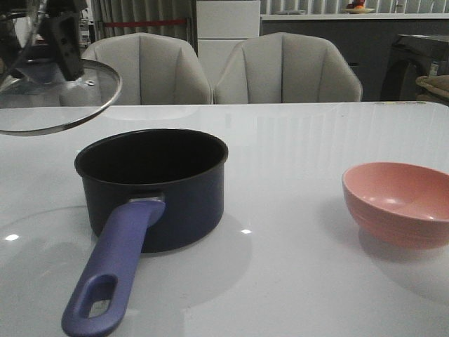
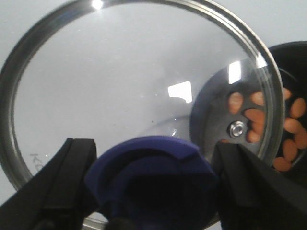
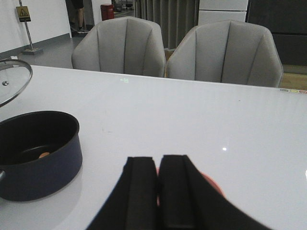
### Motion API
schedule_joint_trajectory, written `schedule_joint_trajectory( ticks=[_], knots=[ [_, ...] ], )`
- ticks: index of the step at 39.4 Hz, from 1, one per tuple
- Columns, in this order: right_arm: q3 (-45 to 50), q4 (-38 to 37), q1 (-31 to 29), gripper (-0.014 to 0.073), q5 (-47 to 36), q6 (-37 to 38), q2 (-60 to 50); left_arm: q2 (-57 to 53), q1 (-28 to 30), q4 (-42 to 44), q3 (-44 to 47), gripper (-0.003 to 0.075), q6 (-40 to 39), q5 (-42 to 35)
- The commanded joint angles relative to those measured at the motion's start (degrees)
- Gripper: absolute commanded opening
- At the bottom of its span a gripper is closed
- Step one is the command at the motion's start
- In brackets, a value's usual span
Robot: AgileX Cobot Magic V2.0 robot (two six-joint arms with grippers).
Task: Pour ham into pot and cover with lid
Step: 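Grip the knob and lift the glass lid up toward the saucepan, then lower the glass lid onto the saucepan rim over the orange slices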
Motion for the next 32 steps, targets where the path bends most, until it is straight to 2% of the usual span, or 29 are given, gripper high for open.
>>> schedule_joint_trajectory(
  ticks=[1, 16, 32],
  knots=[
    [-1.68, 0.49, -0.09, 0.0151, -3.43, -0.42, 0.38, -3.55, -3.27, 0.17, -2.07, 0.0115, -0.42, 2.18],
    [-1.68, 0.49, -0.09, 0.0151, -3.43, -0.42, 0.38, -2.0, -11.28, -1.54, -2.59, 0.0115, 0.99, 2.18],
    [-1.68, 0.49, -0.09, 0.0151, -3.43, -0.42, 0.38, 1.19, -14.69, -4.26, -2.57, 0.0115, 3.06, 2.18]
  ],
)
